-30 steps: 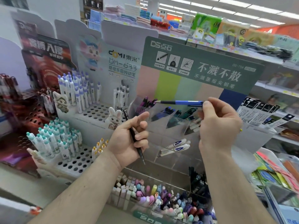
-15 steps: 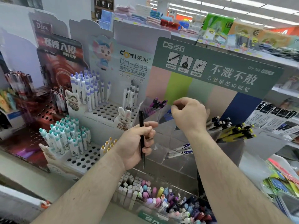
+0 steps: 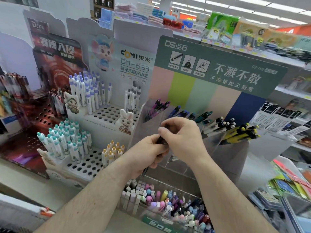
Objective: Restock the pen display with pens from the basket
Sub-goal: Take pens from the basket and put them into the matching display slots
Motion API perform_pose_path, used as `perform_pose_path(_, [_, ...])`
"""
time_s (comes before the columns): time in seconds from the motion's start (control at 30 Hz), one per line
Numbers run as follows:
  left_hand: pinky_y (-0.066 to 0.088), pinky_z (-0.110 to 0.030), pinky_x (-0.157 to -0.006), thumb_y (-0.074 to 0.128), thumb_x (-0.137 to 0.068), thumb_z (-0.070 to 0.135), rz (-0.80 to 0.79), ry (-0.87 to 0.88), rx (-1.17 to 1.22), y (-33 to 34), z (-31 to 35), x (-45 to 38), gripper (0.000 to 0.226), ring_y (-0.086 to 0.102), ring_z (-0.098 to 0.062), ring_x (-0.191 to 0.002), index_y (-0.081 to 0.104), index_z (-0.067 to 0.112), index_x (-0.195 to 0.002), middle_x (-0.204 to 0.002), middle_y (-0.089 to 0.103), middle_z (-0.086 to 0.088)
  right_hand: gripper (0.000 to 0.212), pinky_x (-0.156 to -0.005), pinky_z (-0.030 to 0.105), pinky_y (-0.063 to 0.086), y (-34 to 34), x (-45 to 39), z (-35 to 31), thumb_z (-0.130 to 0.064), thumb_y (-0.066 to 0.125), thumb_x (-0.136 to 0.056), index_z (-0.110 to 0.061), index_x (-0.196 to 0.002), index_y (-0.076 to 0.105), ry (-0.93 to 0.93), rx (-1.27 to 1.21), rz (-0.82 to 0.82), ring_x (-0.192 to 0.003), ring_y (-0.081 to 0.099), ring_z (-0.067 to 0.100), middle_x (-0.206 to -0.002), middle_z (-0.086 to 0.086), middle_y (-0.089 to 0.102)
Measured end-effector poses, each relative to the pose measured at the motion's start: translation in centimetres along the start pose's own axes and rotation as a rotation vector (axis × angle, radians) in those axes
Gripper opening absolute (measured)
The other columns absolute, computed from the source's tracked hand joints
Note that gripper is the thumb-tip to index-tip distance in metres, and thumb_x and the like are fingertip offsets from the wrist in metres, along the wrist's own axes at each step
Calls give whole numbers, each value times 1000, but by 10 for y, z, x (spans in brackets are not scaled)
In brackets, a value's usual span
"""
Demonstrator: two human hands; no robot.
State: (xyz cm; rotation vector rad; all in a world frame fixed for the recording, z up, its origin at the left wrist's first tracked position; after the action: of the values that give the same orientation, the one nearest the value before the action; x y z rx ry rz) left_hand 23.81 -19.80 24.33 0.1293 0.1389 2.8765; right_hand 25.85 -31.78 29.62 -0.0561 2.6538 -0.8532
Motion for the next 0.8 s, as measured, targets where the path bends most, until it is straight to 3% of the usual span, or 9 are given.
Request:
perform_pose_path(0.1, [35,-20,-45,51,-100,21,-11,-9,72,-9,-1,4,17,49,-11,-54,62,15,-111,-72,62,0,11,-72,36,57,-13,3,12,-13,75,-85,-24,-82,73,107,-258,278,-69,64,10,-75,-4,71])
perform_pose_path(0.2, [41,-19,-44,53,-89,30,12,24,369,-23,-4,6,32,53,-12,-52,65,12,-112,-74,65,-4,14,-69,34,53,-24,8,22,-11,74,-87,-24,-85,70,200,-468,465,-67,60,13,-72,0,66])
perform_pose_path(0.27, [44,-18,-43,59,-83,32,-27,47,601,-28,-7,8,35,56,-12,-51,67,9,-108,-75,66,-5,13,-65,30,53,-23,12,27,-12,74,-88,-23,-90,67,228,-519,491,-65,59,13,-70,0,64])
perform_pose_path(0.37, [52,-20,-49,84,-70,40,-210,116,877,-31,-15,7,46,61,-10,-58,73,13,-105,-79,68,-3,5,-56,21,51,-16,17,26,-11,72,-90,-16,-90,69,263,-610,461,-61,61,9,-71,0,67])
perform_pose_path(0.5, [54,-21,-54,86,-65,42,-288,160,1065,-34,-17,7,51,62,-7,-62,72,17,-108,-83,69,2,11,-54,19,51,-9,17,19,-5,66,-93,-14,-87,69,248,-705,464,-61,63,12,-72,2,68])
perform_pose_path(0.57, [53,-21,-51,89,-58,44,-194,131,1060,-40,-20,8,62,61,-7,-59,69,17,-111,-84,69,4,12,-57,23,54,-6,14,19,-7,68,-92,-17,-85,68,171,-633,557,-62,64,12,-71,-2,68])
perform_pose_path(0.67, [49,-21,-47,91,-52,47,-36,80,1030,-53,-27,14,74,57,-7,-54,65,17,-115,-80,65,6,5,-66,24,54,5,9,24,-15,70,-92,-19,-88,68,-10,-294,633,-66,62,5,-72,-11,64])
perform_pose_path(0.73, [47,-20,-45,84,-63,50,54,58,1021,-59,-30,21,67,54,-7,-52,62,17,-117,-79,63,6,3,-67,19,50,17,7,27,-18,70,-91,-15,-92,70,-86,-123,623,-66,60,1,-72,-16,62])
perform_pose_path(0.8, [45,-18,-43,65,-80,53,147,41,1002,-62,-33,29,55,51,-6,-51,58,17,-120,-79,60,6,6,-67,28,53,31,5,31,-18,71,-90,-13,-93,71,-146,0,608,-65,61,7,-71,-12,63])
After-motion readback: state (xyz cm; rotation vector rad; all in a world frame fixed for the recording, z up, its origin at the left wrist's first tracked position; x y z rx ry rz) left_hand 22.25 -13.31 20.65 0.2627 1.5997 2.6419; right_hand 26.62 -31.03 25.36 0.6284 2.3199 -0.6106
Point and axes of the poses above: each hand's wrist, its own x-axis away from the middle knuckle, its own y-axis out of the palm, z = x × y, the point moved 1 cm from there along -x, towards the middle knuckle
